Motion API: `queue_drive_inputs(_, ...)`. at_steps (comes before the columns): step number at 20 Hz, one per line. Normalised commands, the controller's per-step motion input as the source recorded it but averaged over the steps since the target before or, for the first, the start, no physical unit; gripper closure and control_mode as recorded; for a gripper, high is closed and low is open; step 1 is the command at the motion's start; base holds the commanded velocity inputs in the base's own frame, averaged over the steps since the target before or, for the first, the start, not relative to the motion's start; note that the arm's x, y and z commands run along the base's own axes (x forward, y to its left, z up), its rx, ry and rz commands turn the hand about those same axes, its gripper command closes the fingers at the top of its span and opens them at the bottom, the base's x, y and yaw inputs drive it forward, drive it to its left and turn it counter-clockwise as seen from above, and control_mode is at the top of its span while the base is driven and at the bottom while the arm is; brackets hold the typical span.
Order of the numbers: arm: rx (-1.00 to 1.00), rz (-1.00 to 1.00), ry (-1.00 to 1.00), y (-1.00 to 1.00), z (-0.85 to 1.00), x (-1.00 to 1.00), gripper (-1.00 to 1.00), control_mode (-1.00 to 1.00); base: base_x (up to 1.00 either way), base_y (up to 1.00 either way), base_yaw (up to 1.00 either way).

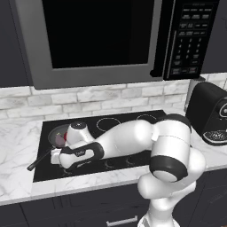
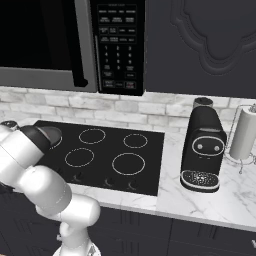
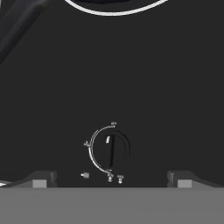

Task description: Put the eggplant and tomato in the pan. Then turn on the front left burner and set the heat to medium.

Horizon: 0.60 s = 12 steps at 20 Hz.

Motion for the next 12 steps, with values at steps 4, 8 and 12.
queue_drive_inputs(4, 0.0, 0.0, 0.0, 0.0, -0.03, 0.0, -1.0, -1.0, 0.0, 0.0, 0.0)
queue_drive_inputs(8, 0.0, 0.0, 0.0, 0.0, -0.11, 0.02, -1.0, -1.0, 0.0, 0.0, 0.0)
queue_drive_inputs(12, 0.0, 0.0, 0.0, 0.0, -0.13, 0.05, -1.0, -1.0, 0.0, 0.0, 0.0)
